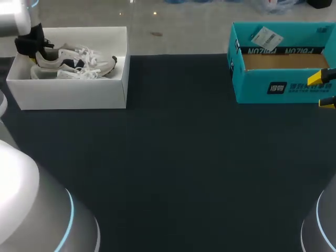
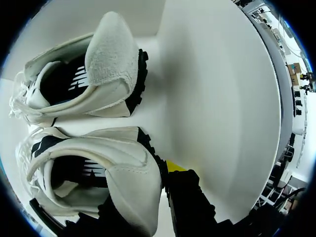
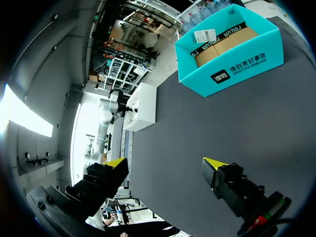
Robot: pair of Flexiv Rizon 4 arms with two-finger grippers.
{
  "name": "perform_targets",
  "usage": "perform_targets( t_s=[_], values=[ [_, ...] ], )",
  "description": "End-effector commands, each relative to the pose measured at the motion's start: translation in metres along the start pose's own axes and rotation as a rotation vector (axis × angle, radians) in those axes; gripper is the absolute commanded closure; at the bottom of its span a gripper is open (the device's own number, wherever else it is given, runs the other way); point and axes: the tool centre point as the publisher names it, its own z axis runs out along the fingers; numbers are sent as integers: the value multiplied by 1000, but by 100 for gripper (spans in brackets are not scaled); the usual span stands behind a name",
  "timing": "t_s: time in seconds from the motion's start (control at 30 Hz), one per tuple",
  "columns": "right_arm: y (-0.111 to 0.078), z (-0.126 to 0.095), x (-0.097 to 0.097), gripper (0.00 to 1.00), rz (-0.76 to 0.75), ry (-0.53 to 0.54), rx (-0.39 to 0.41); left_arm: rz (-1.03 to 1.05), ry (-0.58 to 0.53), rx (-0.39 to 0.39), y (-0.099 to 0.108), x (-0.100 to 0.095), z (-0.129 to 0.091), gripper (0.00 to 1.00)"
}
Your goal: Take the shoe out of the shoebox, open the shoe tongue, remove and reinsert the insole, then place the shoe into the shoebox
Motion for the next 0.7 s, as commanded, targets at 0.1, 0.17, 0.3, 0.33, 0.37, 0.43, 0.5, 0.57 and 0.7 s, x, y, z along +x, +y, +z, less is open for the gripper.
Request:
perform_targets(
  t_s=[0.1, 0.17, 0.3, 0.33, 0.37, 0.43, 0.5, 0.57, 0.7],
  values=[
    [0, 1, 0, 0, 1, -3, -1, 4, -3, 25, 13, 3, 5, 100],
    [0, 1, 0, 0, 1, -3, -1, 13, 0, 29, 13, 1, 3, 68],
    [0, 1, 0, 0, 1, -3, -1, 13, -11, 36, 13, 1, -10, 0],
    [0, 1, 0, 0, 1, -3, -1, 16, -20, 36, 13, 1, -14, 0],
    [0, 1, 0, 0, 1, -3, -1, 14, -22, 37, 14, 1, -19, 0],
    [0, 1, 0, 0, 1, -3, -1, -2, -30, 30, 14, 0, -29, 0],
    [0, 1, 0, 0, 1, -3, -1, -6, -31, 28, 15, -2, -39, 0],
    [0, 1, 0, 0, 1, -3, -1, -7, -39, 24, 14, -5, -49, 0],
    [0, 1, 0, 0, 1, -3, -1, -49, -50, 20, 15, -10, -76, 0]
  ],
)
